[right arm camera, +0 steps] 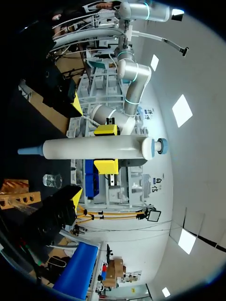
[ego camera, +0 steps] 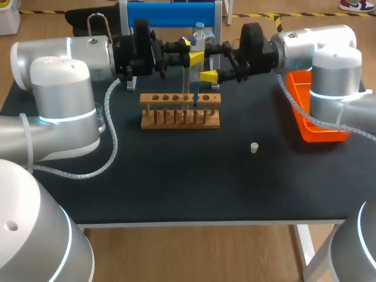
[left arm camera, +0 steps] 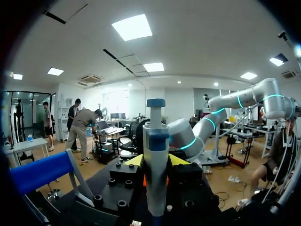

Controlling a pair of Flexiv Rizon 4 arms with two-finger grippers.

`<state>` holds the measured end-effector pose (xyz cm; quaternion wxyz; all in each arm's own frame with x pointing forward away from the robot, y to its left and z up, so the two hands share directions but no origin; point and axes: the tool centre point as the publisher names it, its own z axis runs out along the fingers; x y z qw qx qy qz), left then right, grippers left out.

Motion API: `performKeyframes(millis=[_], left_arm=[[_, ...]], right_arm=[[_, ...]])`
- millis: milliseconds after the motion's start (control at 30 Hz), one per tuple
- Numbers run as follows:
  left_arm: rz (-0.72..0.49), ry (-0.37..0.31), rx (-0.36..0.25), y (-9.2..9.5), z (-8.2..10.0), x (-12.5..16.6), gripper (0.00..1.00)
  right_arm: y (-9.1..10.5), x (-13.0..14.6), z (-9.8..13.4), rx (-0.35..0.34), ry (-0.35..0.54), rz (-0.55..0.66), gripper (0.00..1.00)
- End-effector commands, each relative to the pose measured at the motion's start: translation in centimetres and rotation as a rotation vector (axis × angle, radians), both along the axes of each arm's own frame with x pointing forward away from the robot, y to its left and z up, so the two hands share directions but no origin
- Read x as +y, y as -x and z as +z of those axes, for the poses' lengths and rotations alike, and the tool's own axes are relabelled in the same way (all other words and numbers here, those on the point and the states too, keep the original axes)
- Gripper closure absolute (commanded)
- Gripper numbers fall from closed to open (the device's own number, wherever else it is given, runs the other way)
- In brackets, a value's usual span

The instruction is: Invert the test tube, pick up the pipette, mount the tip to pipette, aspirate from beaker and dispense into the tube, eject the tip, return the pipette, and cap with the stopper.

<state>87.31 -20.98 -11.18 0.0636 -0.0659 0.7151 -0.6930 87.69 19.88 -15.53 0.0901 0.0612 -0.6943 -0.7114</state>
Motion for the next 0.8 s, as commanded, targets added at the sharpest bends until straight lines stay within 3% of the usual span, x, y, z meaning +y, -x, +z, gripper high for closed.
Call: performKeyframes(millis=[33,167,367,567,800], left_arm=[[0.0,-0.001,0.0,0.0,0.0,0.1,1.0],[0.0,-0.001,0.0,0.0,0.0,0.1,1.0],[0.0,-0.001,0.0,0.0,0.0,0.1,1.0],[0.0,-0.001,0.0,0.0,0.0,0.1,1.0],[0.0,-0.001,0.0,0.0,0.0,0.1,1.0]], right_arm=[[-0.4,-2.7,0.4,-0.008,0.013,-0.034,0.0],[-2.4,-4.4,0.2,-0.008,0.048,-0.091,0.0],[-7.4,-5.4,0.4,-0.033,0.112,-0.191,0.0],[-12.4,-5.2,-0.2,-0.02,0.182,-0.294,0.0],[-16.2,-4.1,-1.8,0.021,0.256,-0.363,0.0]])
